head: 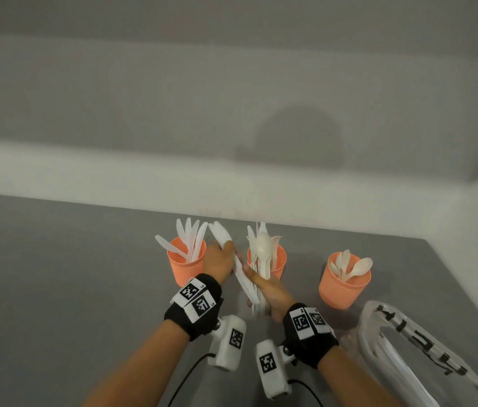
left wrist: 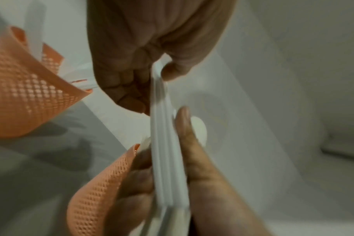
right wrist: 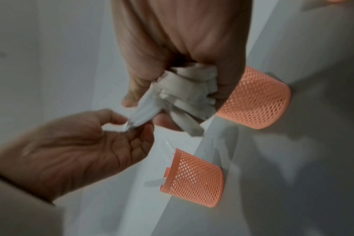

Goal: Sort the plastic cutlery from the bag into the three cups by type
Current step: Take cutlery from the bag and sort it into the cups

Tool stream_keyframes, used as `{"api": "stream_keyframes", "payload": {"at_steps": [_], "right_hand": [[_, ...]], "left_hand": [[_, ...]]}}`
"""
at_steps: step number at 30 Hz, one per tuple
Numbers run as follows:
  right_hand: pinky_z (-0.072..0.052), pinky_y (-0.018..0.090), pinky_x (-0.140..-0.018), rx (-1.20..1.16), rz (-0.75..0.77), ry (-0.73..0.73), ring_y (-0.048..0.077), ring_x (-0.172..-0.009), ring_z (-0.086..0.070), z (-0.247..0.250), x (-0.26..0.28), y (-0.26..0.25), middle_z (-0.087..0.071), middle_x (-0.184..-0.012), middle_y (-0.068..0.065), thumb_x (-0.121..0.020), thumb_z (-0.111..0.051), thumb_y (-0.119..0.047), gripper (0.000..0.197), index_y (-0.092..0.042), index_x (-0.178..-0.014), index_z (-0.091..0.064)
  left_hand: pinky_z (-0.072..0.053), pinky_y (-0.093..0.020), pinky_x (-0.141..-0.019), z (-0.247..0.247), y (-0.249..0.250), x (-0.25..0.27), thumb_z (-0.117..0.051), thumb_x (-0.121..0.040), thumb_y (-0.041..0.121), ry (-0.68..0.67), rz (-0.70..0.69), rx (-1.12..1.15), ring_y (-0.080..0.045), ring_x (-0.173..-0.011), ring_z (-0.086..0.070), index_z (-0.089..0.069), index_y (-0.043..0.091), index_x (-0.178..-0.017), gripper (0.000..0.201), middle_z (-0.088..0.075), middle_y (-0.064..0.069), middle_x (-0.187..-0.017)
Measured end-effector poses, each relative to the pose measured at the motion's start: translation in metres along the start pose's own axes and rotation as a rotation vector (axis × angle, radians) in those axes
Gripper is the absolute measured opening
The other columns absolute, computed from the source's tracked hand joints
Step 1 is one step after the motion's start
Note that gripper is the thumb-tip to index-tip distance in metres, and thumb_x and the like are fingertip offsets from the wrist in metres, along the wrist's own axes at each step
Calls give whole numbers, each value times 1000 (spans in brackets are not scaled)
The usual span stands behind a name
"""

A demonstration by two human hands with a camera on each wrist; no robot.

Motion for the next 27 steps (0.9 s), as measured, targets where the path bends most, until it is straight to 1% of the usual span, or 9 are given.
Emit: {"api": "stream_keyframes", "payload": {"at_steps": [2,4,7,10,13,15,18,24,27], "right_hand": [[-43,20,-42,-65,-78,25,7,-41,-50,2,0,2,-54,-50,-4,-87,-62,-29,15,-14,-86,-59],[-36,19,-38,-150,-123,-9,6,-35,-38,4,-1,2,-41,-44,-5,-89,-58,-25,18,-17,-73,-54],[-28,16,-33,-254,-163,-103,4,-29,-29,3,0,-1,-32,-37,-8,-88,-53,-26,32,-23,-57,-56],[-25,15,-29,-323,-170,-199,3,-26,-28,-2,4,-6,-33,-35,-8,-87,-52,-28,18,-18,-72,-51],[-25,14,-29,-289,-170,-222,3,-26,-28,-6,6,-7,-37,-36,-7,-91,-47,-27,17,-16,-78,-51],[-26,14,-29,-286,-169,-229,3,-26,-29,-8,6,-7,-40,-38,-6,-93,-43,-24,17,-15,-85,-54],[-27,14,-30,-265,-165,-257,3,-27,-30,-9,5,-7,-45,-42,-4,-93,-40,-20,15,-15,-92,-54],[-41,18,-41,-67,-107,-193,8,-39,-50,-12,4,-8,-64,-56,1,-94,-44,-18,14,-14,-97,-57],[-52,22,-49,-22,-68,-179,13,-50,-63,-11,2,-8,-72,-67,3,-95,-45,-14,20,-17,-110,-57]], "left_hand": [[-54,-37,-64,7,1,-4,-31,-97,15,59,77,249,-25,-64,-62,-48,10,-83,23,-61,-12,-75],[-47,-26,-47,15,4,-9,-30,-96,13,109,80,395,-13,-40,-52,-43,9,-87,16,-46,-6,-62],[-30,-19,-36,20,4,-10,-43,-93,17,98,34,268,-8,-34,-31,-41,15,-74,19,-31,-1,-56],[-27,-19,-39,14,3,0,-58,-89,26,-40,-2,138,-9,-40,-32,-45,20,-69,25,-36,4,-50],[-25,-15,-35,3,0,7,-64,-86,28,-165,-22,80,-1,-31,-33,-56,17,-77,16,-43,10,-46],[-25,-15,-33,0,-4,7,-66,-85,24,-183,4,87,-1,-30,-33,-57,14,-79,14,-46,5,-52],[-23,-16,-33,-2,-9,5,-62,-87,21,-207,31,79,-5,-32,-29,-52,14,-67,24,-44,5,-46],[-32,-18,-38,0,-12,-1,-51,-91,17,-86,21,11,-13,-43,-41,-55,8,-65,28,-48,-4,-52],[-38,-20,-40,4,-8,-4,-42,-93,12,87,-24,122,-12,-40,-51,-55,6,-70,28,-55,-4,-57]]}}
Point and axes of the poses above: each hand's wrist, its own x-axis away from the middle knuckle, its own z-axis out of the back of the hand, y = z × x, the point moved 3 cm from there along -x, towards the middle knuckle
